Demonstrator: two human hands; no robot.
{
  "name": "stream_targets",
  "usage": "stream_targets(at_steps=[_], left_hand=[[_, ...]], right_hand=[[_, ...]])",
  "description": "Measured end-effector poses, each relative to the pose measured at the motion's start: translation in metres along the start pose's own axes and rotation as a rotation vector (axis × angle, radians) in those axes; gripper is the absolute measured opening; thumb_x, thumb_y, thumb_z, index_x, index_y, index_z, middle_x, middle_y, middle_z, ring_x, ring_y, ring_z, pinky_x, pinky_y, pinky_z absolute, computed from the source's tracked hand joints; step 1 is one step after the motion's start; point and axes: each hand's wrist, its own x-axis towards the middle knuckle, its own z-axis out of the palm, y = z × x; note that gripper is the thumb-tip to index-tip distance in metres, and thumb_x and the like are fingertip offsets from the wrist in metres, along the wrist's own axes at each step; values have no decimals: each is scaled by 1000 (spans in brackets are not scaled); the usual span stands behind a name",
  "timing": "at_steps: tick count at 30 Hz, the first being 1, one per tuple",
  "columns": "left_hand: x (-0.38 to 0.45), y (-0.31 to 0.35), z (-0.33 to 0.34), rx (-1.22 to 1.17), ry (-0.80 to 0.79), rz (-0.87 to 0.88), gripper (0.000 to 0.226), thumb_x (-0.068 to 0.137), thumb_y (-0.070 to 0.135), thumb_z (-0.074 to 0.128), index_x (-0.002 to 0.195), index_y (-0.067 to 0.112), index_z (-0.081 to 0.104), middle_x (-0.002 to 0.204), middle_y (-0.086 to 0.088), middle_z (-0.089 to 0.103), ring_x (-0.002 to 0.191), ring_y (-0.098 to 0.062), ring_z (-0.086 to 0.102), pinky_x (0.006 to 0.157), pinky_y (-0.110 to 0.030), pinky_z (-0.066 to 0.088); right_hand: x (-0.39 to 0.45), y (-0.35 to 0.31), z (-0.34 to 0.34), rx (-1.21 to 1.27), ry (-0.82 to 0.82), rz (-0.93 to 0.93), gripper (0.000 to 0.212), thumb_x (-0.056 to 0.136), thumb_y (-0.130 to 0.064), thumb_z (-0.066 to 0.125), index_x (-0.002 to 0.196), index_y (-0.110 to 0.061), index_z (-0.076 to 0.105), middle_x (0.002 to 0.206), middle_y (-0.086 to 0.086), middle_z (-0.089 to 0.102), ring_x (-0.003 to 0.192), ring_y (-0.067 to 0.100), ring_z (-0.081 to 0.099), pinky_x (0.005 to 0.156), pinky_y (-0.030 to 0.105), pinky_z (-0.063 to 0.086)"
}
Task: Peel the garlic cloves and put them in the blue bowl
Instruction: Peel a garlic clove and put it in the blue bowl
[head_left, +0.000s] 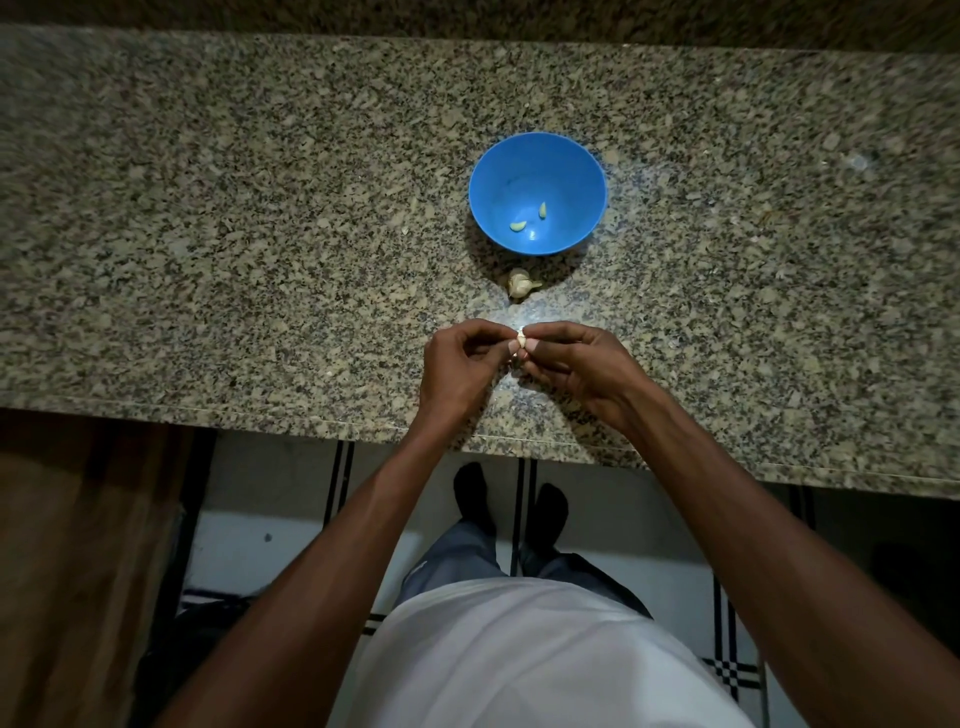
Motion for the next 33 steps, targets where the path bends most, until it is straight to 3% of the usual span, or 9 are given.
stream_targets(at_steps=[5, 14, 19, 24, 29, 33], left_hand=[[0, 0, -2, 19, -18, 6, 15, 92, 10, 78, 107, 9, 82, 98, 1, 80, 92, -7, 76, 83, -23, 61], [1, 6, -2, 156, 28, 24, 22, 87, 21, 84, 106, 11, 83, 94, 0, 81, 80, 0, 75, 74, -21, 63], [2, 10, 1, 294, 31, 67, 25, 87, 29, 84, 105, 12, 83, 93, -1, 81, 75, 1, 74, 69, -14, 60], [2, 16, 3, 326, 58, 100, 26, 88, 29, 82, 106, 9, 82, 92, -4, 81, 72, 1, 72, 66, -11, 58], [3, 15, 4, 348, 56, 87, 22, 87, 27, 82, 101, 11, 82, 87, -3, 80, 69, 7, 69, 63, -14, 59], [4, 13, 6, 328, 76, 75, 21, 85, 25, 82, 100, 10, 82, 87, 0, 79, 70, 8, 68, 63, -10, 57]], right_hand=[[3, -1, 4, -18, -8, -12, 26, 88, 8, 75, 114, 2, 75, 109, 20, 78, 99, 26, 77, 87, 31, 63], [0, 0, 5, -284, 51, -150, 25, 84, 0, 83, 109, 1, 79, 104, 15, 80, 101, 28, 78, 91, 33, 62], [-5, -4, 7, -445, 84, -254, 22, 87, -4, 83, 108, 0, 80, 100, 9, 81, 91, 13, 78, 75, 17, 59], [-6, 1, 10, -416, 111, -319, 19, 89, -4, 80, 107, -1, 80, 96, 9, 81, 92, 17, 79, 79, 23, 61], [-8, 5, 11, -393, 120, -316, 20, 87, -6, 82, 107, -1, 81, 93, 5, 82, 89, 12, 79, 73, 15, 57], [-8, 9, 8, -330, 96, -317, 21, 88, -4, 82, 108, 0, 80, 96, 8, 82, 94, 19, 79, 79, 20, 59]])
